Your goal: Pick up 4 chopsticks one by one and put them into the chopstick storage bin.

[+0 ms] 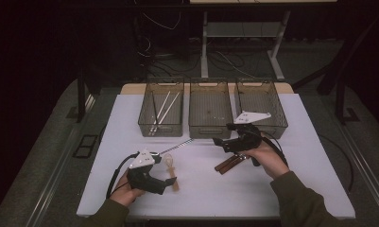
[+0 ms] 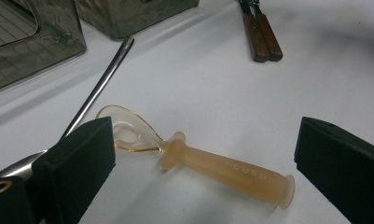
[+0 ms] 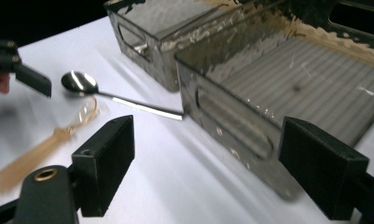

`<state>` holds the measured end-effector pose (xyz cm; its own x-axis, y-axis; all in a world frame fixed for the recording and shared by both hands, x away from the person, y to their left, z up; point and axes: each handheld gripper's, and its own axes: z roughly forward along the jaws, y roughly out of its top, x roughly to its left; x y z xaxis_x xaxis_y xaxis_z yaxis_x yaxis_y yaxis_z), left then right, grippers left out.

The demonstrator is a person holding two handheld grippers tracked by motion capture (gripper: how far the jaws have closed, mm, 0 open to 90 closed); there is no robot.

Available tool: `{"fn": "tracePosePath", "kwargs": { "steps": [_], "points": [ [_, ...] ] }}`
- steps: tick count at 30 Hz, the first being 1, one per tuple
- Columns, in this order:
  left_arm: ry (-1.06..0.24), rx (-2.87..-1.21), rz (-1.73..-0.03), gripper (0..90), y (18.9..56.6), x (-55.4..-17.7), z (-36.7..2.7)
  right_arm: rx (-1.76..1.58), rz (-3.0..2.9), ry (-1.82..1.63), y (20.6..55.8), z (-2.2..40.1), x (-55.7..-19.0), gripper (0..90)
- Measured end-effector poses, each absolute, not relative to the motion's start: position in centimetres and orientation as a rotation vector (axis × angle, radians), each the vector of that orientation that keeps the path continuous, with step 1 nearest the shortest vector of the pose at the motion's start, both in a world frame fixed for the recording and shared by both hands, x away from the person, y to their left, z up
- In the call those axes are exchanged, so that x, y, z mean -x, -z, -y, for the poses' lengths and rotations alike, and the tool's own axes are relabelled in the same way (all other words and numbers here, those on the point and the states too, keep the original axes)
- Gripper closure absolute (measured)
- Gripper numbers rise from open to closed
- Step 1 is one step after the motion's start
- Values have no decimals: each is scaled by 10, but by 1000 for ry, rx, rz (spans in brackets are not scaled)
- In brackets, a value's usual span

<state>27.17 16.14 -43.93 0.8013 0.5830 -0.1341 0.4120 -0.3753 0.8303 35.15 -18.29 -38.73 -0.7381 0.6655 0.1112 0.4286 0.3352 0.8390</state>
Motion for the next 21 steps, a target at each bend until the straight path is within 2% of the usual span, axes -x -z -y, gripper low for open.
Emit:
{"fn": "tracePosePath", "kwargs": {
  "steps": [19,21],
  "points": [
    [-231,-2038,-737,39,439,-271,-160,-1033,-2309,-1335,420,254,-299,176],
    [-237,-2037,-742,62,440,-271,-160,-1043,-2303,-1343,423,261,-296,176]
  ]
}}
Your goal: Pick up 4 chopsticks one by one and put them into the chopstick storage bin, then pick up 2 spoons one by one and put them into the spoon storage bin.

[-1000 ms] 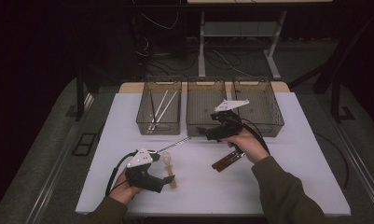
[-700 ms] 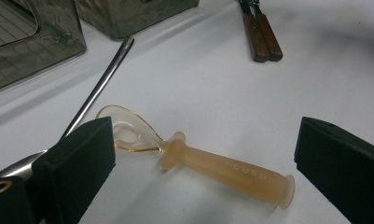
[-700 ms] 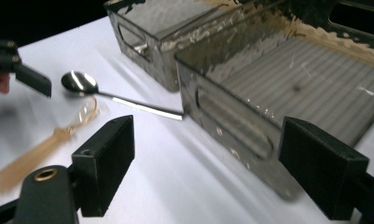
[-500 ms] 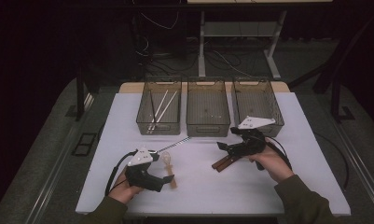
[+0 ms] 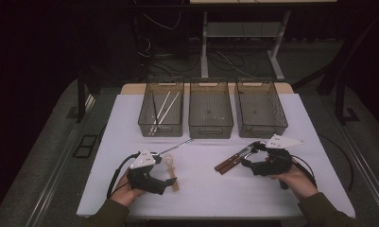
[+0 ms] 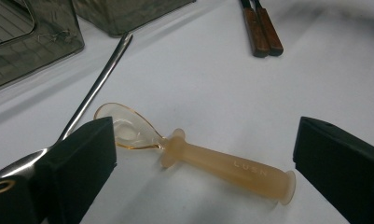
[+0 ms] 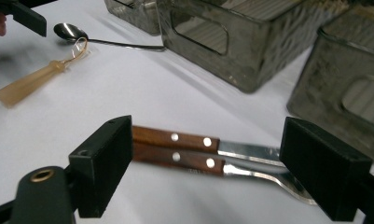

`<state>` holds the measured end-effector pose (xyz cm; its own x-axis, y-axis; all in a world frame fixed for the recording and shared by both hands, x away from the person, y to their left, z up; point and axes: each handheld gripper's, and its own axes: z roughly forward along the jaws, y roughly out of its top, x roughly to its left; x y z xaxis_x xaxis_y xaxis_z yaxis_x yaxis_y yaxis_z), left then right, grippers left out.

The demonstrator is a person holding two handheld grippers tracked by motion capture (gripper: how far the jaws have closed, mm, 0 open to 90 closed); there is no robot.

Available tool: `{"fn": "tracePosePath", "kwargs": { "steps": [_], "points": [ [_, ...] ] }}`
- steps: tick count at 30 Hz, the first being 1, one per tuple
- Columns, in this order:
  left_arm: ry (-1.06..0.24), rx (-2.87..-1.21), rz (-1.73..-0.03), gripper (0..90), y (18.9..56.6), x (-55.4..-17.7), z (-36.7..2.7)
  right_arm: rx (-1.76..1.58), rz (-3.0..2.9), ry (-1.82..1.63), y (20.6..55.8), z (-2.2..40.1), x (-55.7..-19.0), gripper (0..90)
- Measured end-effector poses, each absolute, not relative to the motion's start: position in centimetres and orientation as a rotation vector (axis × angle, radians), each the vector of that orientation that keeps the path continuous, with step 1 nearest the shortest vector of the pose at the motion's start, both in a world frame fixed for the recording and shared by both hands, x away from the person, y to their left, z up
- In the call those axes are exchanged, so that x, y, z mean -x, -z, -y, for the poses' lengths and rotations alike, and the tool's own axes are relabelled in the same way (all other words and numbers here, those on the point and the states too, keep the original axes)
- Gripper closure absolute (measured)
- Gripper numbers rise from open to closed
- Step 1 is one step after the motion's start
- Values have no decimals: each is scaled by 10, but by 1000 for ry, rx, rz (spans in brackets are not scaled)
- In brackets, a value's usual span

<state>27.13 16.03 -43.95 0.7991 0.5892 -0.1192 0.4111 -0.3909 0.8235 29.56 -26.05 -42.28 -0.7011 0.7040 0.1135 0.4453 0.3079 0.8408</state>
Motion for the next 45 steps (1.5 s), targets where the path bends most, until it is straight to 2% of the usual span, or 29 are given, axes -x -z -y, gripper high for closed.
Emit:
{"fn": "tracePosePath", "kwargs": {
  "steps": [10,20,33,45],
  "points": [
    [-259,-2028,-753,76,438,-272,-161,-1086,-2286,-1368,436,282,-274,176],
    [-283,-2027,-769,0,433,-274,-162,-1087,-2327,-1345,446,288,-258,175],
    [-287,-2017,-775,0,425,-282,-165,-1091,-2326,-1353,444,285,-259,175],
    [-306,-1970,-835,0,416,-308,-182,-1092,-2323,-1350,444,283,-260,175]
  ]
}}
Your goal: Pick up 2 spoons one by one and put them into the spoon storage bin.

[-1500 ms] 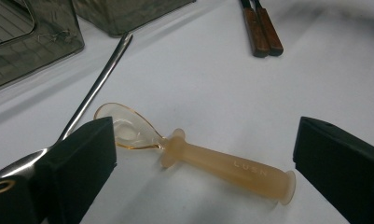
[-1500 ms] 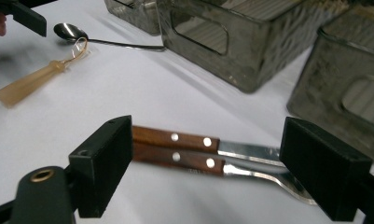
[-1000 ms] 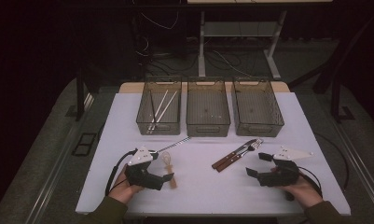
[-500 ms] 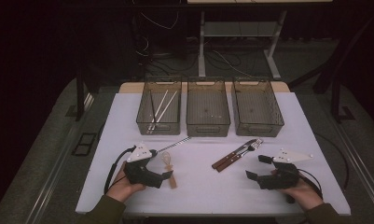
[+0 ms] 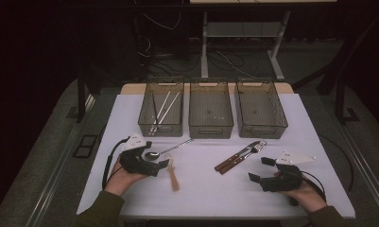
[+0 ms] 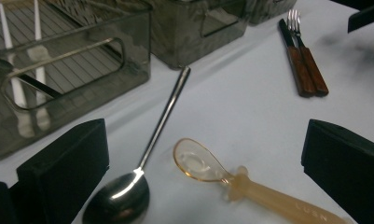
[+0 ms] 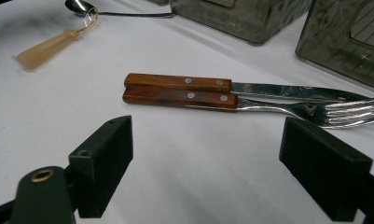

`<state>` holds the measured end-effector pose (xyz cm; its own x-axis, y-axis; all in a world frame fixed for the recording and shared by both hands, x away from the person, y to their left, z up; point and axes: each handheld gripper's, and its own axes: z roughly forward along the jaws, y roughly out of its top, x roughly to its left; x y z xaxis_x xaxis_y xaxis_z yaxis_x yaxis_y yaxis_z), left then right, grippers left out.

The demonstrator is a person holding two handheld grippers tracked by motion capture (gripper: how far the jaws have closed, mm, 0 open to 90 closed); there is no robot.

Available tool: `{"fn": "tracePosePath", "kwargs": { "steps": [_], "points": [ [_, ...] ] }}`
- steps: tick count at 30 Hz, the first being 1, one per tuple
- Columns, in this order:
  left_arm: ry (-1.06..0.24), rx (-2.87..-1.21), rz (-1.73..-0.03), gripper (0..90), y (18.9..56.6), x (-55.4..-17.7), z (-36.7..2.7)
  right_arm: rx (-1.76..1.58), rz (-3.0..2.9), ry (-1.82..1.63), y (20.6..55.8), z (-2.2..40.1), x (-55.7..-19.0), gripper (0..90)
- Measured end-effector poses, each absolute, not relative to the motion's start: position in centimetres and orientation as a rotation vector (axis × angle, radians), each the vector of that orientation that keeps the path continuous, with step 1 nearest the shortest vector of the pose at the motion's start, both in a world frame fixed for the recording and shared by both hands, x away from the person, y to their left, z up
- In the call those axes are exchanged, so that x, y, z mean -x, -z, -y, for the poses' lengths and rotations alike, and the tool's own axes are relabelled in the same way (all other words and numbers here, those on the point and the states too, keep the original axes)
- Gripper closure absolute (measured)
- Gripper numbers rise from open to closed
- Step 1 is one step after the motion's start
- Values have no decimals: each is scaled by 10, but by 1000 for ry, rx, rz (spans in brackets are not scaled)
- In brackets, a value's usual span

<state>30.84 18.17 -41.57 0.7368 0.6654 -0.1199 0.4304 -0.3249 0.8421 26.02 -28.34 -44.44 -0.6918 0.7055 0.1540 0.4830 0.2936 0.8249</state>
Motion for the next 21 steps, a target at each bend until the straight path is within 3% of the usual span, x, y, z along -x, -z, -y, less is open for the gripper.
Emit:
{"fn": "tracePosePath", "kwargs": {
  "steps": [10,17,21],
  "points": [
    [-355,-1976,-888,41,409,-335,-192,-1111,-2306,-1346,445,286,-261,175],
    [-375,-1987,-981,175,419,-336,-211,-1108,-2306,-1350,444,285,-261,176],
    [-339,-1992,-1004,303,425,-338,-218,-1104,-2307,-1347,444,284,-261,175]
  ]
}}
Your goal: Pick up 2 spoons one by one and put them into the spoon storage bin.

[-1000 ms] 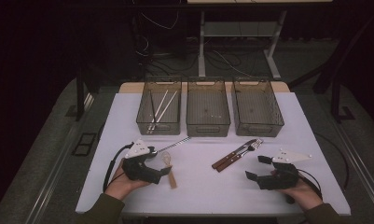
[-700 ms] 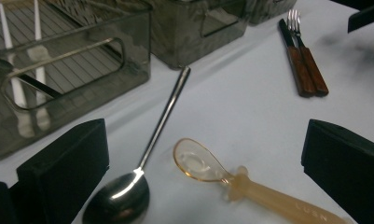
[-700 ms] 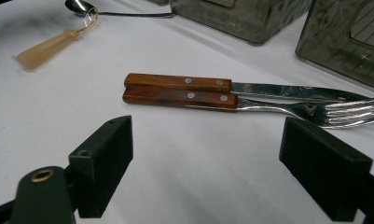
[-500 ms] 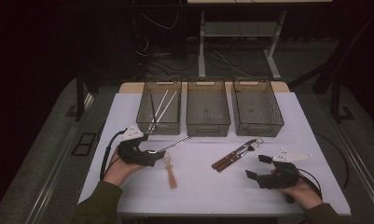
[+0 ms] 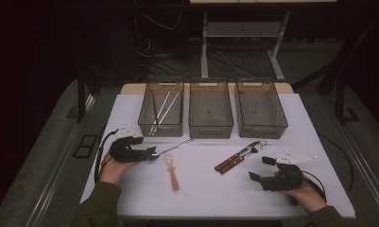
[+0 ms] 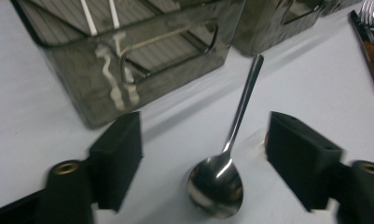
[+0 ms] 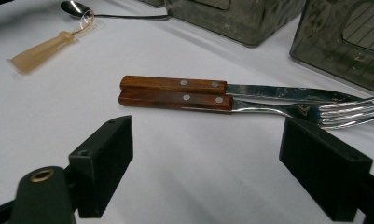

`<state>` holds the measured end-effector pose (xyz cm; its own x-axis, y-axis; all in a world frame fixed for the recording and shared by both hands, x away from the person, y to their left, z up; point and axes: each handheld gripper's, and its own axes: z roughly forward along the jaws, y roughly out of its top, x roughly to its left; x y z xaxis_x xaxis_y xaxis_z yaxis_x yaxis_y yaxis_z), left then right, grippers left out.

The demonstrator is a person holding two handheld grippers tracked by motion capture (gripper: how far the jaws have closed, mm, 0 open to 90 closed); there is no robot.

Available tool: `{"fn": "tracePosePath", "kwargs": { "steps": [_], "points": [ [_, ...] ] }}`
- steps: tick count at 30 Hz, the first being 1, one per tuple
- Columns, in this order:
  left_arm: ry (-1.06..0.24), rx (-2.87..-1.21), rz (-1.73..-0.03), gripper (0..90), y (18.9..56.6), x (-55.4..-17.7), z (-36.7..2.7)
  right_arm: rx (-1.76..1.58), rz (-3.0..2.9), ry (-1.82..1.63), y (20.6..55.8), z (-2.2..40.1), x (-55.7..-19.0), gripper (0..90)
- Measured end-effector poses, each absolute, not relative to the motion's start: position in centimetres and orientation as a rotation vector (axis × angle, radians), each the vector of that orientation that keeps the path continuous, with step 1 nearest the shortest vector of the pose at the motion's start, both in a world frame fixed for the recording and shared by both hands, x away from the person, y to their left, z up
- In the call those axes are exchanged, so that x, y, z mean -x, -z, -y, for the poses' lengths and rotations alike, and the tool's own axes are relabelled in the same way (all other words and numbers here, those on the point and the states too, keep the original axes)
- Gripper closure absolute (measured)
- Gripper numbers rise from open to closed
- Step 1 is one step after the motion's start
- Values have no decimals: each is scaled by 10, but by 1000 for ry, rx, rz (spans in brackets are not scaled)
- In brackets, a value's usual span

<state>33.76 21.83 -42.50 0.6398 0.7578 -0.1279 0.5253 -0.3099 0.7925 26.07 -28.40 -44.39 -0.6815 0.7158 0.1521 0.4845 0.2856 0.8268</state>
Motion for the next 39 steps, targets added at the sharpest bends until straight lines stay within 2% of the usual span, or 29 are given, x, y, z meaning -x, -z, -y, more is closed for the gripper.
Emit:
{"fn": "tracePosePath", "kwargs": {
  "steps": [8,23,35,39],
  "points": [
    [-268,-2017,-1024,443,433,-341,-218,-1099,-2315,-1340,444,283,-261,175],
    [-222,-2134,-1029,467,446,-343,-209,-1096,-2318,-1335,444,283,-261,176],
    [-292,-2197,-964,485,446,-337,-204,-1092,-2319,-1334,444,283,-260,176],
    [-302,-2219,-936,515,446,-335,-203,-1095,-2317,-1336,444,283,-261,175]
  ]
}}
